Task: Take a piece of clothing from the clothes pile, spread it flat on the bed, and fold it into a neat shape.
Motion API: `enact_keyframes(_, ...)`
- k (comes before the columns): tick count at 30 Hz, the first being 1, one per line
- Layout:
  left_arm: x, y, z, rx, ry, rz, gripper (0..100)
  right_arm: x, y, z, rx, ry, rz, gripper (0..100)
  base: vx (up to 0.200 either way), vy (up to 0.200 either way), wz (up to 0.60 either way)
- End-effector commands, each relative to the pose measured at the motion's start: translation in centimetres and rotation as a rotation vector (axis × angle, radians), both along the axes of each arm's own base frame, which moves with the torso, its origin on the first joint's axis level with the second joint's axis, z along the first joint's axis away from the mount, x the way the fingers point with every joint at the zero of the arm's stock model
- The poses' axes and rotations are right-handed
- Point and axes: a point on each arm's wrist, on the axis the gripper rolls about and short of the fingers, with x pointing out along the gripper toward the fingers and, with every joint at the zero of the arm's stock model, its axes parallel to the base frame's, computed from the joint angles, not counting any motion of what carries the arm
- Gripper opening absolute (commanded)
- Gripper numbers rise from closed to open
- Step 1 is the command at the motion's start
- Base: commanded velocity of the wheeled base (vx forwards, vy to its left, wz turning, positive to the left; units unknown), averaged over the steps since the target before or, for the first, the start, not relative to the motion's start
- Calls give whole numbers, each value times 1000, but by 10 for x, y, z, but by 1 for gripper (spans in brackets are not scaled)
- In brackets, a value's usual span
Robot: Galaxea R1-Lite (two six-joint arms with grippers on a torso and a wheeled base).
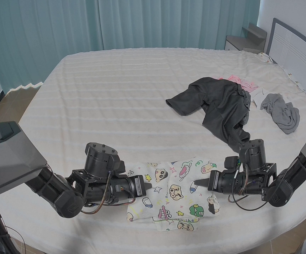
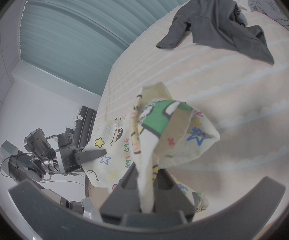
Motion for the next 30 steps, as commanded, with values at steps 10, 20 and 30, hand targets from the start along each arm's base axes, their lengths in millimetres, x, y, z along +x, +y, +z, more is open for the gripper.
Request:
enact_keyframes(10, 2, 0, -24, 69, 43, 65, 0, -1, 0, -22, -39, 61, 5, 0, 0, -120, 0)
enact_keyframes(20, 2, 0, -42, 107, 88, 72, 0, 1, 1, -41, -72, 111, 0, 0, 0, 0, 0)
enact_keyframes(30, 6, 3, -54, 122, 121, 120, 100, 3, 5, -57, -97, 118, -13, 0, 0, 0, 0)
